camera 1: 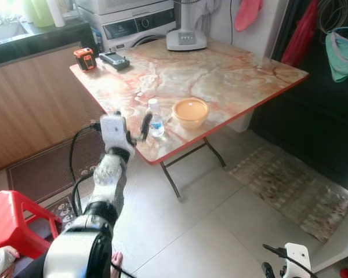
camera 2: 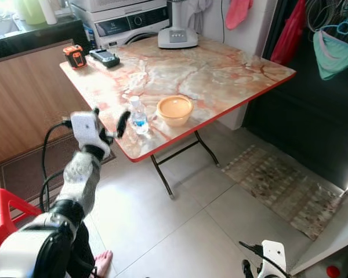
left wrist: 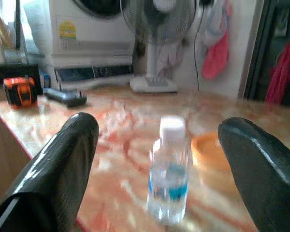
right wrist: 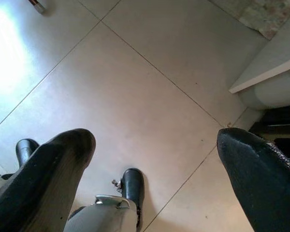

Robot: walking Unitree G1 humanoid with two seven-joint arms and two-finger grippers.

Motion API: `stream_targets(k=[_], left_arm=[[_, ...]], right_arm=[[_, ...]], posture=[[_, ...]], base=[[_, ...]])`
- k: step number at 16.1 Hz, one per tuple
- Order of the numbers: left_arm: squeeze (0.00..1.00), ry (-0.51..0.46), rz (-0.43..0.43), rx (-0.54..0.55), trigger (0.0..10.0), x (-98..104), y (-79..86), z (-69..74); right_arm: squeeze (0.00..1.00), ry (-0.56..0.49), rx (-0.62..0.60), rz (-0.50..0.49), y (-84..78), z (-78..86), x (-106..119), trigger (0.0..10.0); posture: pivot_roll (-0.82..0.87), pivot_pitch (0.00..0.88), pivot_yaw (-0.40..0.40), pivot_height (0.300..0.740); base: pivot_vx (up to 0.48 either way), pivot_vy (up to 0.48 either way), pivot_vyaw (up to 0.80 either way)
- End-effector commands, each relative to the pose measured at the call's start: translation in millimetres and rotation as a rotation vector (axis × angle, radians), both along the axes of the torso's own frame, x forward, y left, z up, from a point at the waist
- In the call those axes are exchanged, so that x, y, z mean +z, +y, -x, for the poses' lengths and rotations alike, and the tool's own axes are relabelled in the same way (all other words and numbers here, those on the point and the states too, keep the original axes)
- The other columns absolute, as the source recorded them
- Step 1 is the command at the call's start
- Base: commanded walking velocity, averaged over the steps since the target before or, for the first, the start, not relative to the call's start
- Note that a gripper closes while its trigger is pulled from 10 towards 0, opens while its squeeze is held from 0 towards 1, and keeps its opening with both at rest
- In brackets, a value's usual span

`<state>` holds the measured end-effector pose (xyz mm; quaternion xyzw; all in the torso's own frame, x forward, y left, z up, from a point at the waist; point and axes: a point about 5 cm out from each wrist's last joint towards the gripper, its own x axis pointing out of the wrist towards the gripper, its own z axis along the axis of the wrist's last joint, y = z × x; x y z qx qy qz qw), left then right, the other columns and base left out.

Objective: Restocking fridge

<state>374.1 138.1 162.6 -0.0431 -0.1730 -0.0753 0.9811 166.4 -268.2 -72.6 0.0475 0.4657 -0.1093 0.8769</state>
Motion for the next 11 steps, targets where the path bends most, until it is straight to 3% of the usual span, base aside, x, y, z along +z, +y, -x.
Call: stream_targets(k=[1,7,11], left_arm=[[0.00,-0.036,0.004,-0.011,10.0,12,-1.5,-2.8],[0.00,-0.066,0.005,-0.030,10.0,27,-2.6,-7.5],[0.00,-0.076,0.012,-0.040,10.0,29,-7.8,-7.2]], right_arm=[[0.00,-0.013,-0.012,-0.003,0.9,-1.6,0,10.0],[0.00,-0.016,-0.014,-0.005,1.5,-2.1,0,10.0],[0.00,-0.014,-0.012,-0.004,1.1,-1.8,1,10.0]], posture=[[-0.11,0.001,0.076,0.740],[-0.11,0.008,0.077,0.740],[-0.11,0.009,0.076,0.740]], base=[[0.000,0.000,0.00],[0.000,0.000,0.00],[0.251,0.000,0.00]])
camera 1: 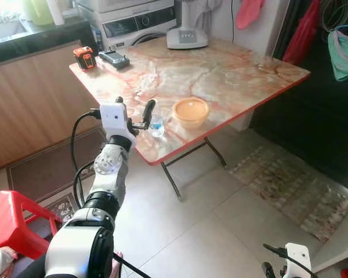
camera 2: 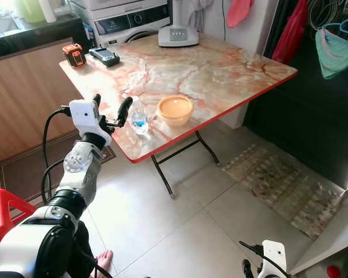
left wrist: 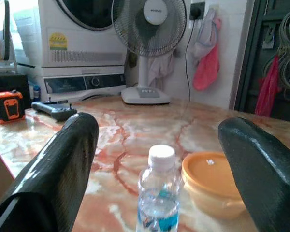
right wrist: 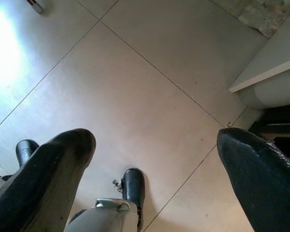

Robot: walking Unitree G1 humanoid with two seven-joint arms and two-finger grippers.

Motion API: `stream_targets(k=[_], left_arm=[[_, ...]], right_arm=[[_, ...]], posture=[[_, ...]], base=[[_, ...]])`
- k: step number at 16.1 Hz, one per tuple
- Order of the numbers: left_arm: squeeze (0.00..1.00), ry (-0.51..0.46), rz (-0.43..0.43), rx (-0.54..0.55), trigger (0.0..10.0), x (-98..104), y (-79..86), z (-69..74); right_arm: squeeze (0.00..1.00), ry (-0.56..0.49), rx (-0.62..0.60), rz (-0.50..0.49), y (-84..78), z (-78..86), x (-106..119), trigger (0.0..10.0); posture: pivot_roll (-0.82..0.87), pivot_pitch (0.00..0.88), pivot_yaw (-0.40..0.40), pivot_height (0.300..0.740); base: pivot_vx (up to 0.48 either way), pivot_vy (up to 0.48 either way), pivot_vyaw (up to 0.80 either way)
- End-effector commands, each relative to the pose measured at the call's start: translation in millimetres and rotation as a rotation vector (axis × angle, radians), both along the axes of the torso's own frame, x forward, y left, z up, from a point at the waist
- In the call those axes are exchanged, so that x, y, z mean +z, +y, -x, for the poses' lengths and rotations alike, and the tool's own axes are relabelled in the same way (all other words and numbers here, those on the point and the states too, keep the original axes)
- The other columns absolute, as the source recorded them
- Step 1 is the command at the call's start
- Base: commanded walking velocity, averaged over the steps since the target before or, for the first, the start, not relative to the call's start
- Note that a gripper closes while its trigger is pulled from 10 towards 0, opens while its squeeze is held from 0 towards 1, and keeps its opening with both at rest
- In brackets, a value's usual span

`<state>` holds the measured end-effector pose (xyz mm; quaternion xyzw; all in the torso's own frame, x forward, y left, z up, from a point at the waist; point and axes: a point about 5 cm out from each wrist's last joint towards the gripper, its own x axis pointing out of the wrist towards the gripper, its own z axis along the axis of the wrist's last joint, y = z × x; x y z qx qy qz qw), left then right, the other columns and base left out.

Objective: Restocking fridge

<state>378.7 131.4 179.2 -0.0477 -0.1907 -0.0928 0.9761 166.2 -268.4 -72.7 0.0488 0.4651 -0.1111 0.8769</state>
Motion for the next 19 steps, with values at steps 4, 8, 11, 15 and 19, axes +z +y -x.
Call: stream_targets(k=[4,8,11,15,19], left_arm=[[0.00,-0.068,-0.004,-0.008,10.0,20.5,-0.9,-3.3],[0.00,-0.076,-0.006,-0.011,10.0,20.7,-0.4,-1.9],[0.00,-0.076,-0.009,-0.014,10.0,20.4,-1.8,-1.4],[0.00,-0.076,-0.008,-0.014,10.0,19.9,-2.3,-0.6],[0.00,-0.085,-0.007,-0.017,10.0,22.2,-3.3,-0.6]], right_arm=[[0.00,-0.012,-0.003,-0.005,1.2,-1.8,0.5,10.0],[0.00,-0.008,0.002,-0.005,1.5,-0.2,-0.3,10.0],[0.00,-0.004,0.009,-0.004,1.6,0.6,-0.6,10.0],[0.00,-0.002,0.003,-0.003,1.6,1.7,-1.2,10.0],[0.00,0.000,0.003,-0.002,1.5,2.5,-1.5,10.0]], posture=[[-0.11,0.005,0.075,0.740],[-0.11,0.000,0.076,0.740],[-0.10,0.000,0.077,0.740],[-0.10,0.000,0.077,0.740],[-0.10,0.000,0.078,0.740]], base=[[0.290,0.000,0.00],[0.296,0.000,0.00],[0.296,0.000,0.00],[0.297,0.000,0.00],[0.296,0.000,0.00]])
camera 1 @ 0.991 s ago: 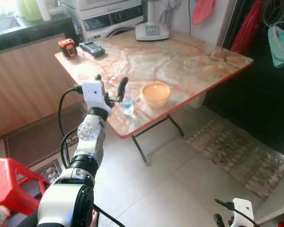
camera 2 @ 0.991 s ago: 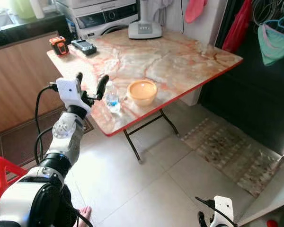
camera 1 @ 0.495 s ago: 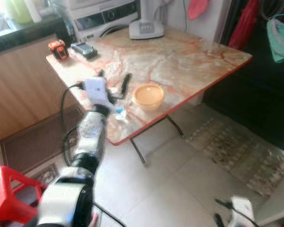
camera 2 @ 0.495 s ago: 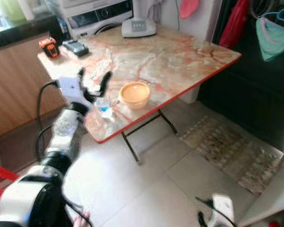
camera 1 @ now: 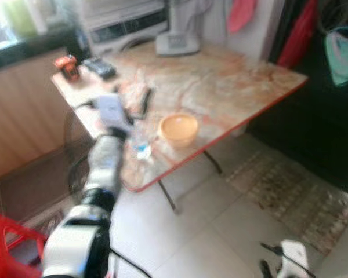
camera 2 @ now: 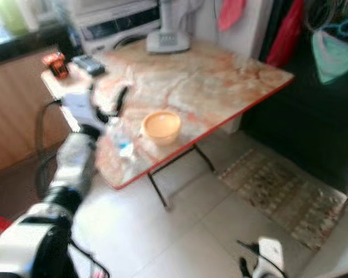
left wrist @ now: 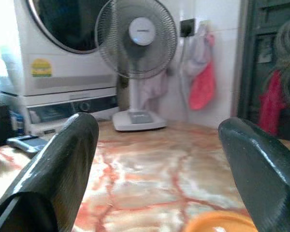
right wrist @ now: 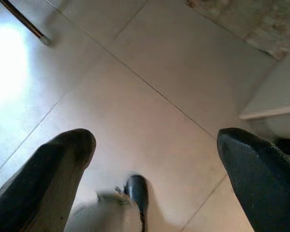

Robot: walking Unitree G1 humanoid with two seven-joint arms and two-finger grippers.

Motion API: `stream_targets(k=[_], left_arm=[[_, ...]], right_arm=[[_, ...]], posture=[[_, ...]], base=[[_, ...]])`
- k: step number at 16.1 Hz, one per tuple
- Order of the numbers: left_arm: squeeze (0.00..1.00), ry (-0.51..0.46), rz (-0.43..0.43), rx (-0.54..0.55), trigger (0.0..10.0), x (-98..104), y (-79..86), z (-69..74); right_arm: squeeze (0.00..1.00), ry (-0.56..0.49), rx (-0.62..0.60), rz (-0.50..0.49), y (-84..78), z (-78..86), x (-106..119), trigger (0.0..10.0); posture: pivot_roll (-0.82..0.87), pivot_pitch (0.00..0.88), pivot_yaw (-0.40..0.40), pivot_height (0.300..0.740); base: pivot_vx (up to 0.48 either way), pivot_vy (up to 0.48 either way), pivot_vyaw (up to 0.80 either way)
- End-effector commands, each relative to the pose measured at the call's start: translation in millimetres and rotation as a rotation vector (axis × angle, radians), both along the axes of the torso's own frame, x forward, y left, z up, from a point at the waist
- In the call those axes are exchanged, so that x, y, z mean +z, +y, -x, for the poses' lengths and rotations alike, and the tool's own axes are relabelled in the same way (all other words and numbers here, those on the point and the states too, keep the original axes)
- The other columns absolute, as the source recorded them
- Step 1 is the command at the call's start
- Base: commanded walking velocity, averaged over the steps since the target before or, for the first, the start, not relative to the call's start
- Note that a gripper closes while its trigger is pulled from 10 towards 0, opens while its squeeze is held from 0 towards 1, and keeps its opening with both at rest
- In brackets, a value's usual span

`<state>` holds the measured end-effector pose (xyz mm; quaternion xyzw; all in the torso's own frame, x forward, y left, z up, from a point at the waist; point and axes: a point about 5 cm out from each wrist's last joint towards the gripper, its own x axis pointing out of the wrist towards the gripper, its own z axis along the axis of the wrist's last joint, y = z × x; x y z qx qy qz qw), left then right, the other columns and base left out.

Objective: Restocking fridge

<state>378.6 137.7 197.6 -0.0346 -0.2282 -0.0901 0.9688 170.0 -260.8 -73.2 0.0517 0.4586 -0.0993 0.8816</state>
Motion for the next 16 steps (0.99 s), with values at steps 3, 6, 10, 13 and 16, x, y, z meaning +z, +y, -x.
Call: stream_targets(k=[3,6,10,13,16], left_arm=[[0.00,-0.012,0.013,-0.027,10.0,6,-8.9,-1.3],[0.00,-0.015,0.007,-0.027,10.0,7,-9.0,-1.0],[0.00,-0.026,0.015,-0.034,10.0,9,-8.7,-0.1],[0.00,-0.056,0.025,-0.037,10.0,16,-9.0,2.5],[0.00,-0.060,0.040,-0.014,10.0,16,-1.8,10.6]], right_arm=[[0.00,0.017,-0.015,0.015,-6.2,6.0,-1,10.0],[0.00,0.012,-0.018,0.018,-6.6,4.8,0,10.0],[0.00,0.009,-0.015,0.017,-5.2,3.0,0,10.0],[0.00,0.013,-0.027,0.019,-2.2,7.1,-3,10.0],[0.00,0.060,-0.041,0.001,8.9,24.7,-13,10.0]], posture=[[-0.10,0.000,0.077,0.740],[-0.10,0.000,0.079,0.740],[-0.08,0.005,0.086,0.740],[-0.07,0.058,0.101,0.740],[-0.05,0.057,0.107,0.740]], base=[[0.299,0.000,0.00],[0.299,0.000,0.00],[0.298,0.000,0.00],[0.000,0.000,0.00],[0.000,0.000,0.00]])
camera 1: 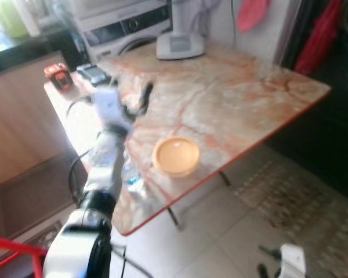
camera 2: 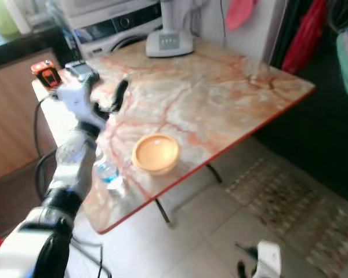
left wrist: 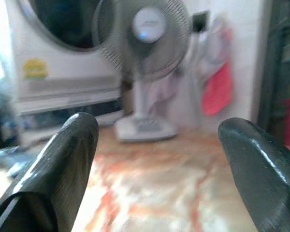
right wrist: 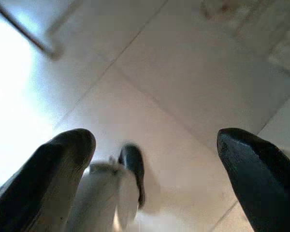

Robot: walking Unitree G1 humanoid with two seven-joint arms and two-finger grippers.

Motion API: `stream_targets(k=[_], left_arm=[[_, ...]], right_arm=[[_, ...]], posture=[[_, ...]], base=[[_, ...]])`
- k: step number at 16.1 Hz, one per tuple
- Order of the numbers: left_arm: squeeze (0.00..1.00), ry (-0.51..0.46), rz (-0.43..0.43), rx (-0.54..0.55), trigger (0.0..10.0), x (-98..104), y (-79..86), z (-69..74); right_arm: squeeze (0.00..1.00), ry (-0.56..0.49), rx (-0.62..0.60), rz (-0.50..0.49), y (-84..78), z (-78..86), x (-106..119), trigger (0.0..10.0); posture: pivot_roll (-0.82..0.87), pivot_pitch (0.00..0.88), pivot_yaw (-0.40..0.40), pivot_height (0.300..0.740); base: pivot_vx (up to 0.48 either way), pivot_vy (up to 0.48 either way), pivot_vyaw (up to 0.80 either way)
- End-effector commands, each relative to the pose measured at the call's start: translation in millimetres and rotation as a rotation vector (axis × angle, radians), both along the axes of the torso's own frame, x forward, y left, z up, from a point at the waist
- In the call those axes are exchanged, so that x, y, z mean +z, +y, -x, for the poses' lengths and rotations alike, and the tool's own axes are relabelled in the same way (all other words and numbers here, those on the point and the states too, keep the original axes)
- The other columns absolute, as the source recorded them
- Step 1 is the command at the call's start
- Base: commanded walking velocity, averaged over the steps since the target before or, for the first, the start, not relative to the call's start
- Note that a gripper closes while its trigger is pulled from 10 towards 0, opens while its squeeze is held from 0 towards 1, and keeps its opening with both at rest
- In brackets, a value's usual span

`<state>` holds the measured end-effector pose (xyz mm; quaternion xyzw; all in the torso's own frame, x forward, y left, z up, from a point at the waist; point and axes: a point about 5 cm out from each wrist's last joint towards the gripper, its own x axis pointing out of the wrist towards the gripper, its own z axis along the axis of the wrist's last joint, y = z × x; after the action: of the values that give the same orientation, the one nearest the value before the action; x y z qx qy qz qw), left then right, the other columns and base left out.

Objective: Restocking fridge

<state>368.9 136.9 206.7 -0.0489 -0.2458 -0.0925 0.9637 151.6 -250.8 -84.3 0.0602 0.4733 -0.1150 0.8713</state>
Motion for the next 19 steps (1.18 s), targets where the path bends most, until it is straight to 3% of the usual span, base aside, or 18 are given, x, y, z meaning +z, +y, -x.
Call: stream_targets(k=[1,4,5,6,7,8,10,11,16,17,19], left_arm=[[0.00,-0.029,0.018,0.010,10.0,7,0.5,5.2],[0.00,-0.026,-0.052,0.027,10.0,43,1.1,14.3],[0.00,0.006,-0.080,0.048,10.0,63,4.5,16.3],[0.00,0.052,-0.071,0.050,10.0,70,8.9,19.4],[0.00,0.161,-0.093,0.030,10.0,78,13.2,26.0],[0.00,0.297,-0.129,-0.002,10.0,73,15.0,31.6],[0.00,0.512,-0.337,-0.049,10.0,64,17.7,52.3],[0.00,0.555,-0.371,-0.072,10.0,63,14.6,59.3],[0.00,0.681,-0.491,-0.235,10.0,65,-2.5,57.9],[0.00,0.712,-0.493,-0.264,10.0,61,-4.1,56.5],[0.00,0.739,-0.497,-0.261,10.0,57,-3.5,53.6]], right_arm=[[0.00,0.040,-0.005,0.001,2.6,12.6,-6,10.0],[0.00,0.115,0.014,-0.012,15.3,37.5,-17,10.0],[0.00,0.130,0.011,-0.014,18.4,44.8,-20,10.0],[0.00,0.143,0.015,-0.013,20.5,50.2,-22,10.0],[0.00,0.157,0.026,-0.008,22.6,56.5,-24,10.0],[0.00,0.162,0.021,-0.007,23.8,60.5,-25,10.0],[0.00,0.198,0.021,0.003,25.4,70.6,-27,10.0],[0.00,0.202,0.015,0.001,25.5,73.5,-28,10.0],[0.00,0.207,0.038,0.002,26.2,77.1,-29,10.0],[0.00,0.219,0.131,0.022,26.0,74.4,-28,10.0],[0.00,0.216,0.118,0.030,24.7,74.5,-28,10.0]], posture=[[-0.03,0.035,0.100,0.740],[0.03,0.000,0.063,0.740],[0.06,0.000,0.049,0.740],[0.07,0.000,0.042,0.740],[0.10,0.000,0.034,0.740],[0.11,0.000,0.032,0.740],[0.16,0.000,0.033,0.740],[0.17,0.000,0.031,0.740],[0.12,0.000,0.068,0.740],[0.10,0.000,0.075,0.740],[0.07,0.000,0.088,0.740]], base=[[0.000,0.000,0.00],[0.000,0.000,0.00],[0.000,0.000,0.00],[0.000,0.000,0.00],[0.000,0.000,0.00],[0.000,0.000,0.00],[0.000,0.000,0.00],[0.000,0.000,0.00],[0.000,0.000,0.00],[0.000,0.000,0.00],[0.000,0.000,0.00]])
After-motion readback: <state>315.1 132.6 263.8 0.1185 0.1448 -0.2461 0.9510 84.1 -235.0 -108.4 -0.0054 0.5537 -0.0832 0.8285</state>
